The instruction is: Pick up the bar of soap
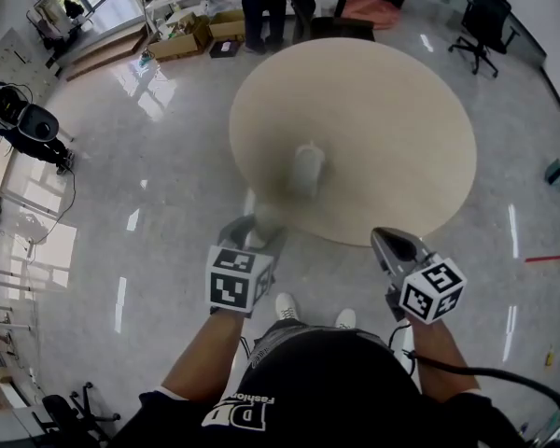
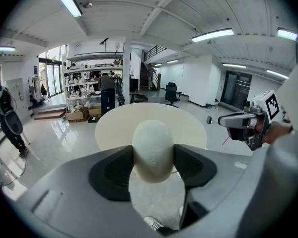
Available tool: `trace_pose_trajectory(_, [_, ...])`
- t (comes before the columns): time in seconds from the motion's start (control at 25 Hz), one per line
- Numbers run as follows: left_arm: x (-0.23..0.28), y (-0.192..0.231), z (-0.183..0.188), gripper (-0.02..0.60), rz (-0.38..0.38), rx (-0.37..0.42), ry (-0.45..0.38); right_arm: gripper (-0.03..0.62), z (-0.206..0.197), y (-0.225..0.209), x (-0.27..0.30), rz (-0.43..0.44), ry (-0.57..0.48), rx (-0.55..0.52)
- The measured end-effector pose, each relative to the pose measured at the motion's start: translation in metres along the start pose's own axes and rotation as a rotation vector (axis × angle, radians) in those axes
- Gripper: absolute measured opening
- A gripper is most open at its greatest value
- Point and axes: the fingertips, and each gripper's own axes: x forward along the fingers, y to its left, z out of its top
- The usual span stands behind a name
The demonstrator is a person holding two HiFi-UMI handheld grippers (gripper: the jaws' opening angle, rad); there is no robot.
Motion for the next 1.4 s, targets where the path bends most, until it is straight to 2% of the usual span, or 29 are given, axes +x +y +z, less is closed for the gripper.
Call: trace_pose_trajectory(1.4, [0.015,-0.003,0.014,0.261,-0.036,0.010,0.001,0.008,0.000,0.002,0.007,0.002,0.030,-0.029])
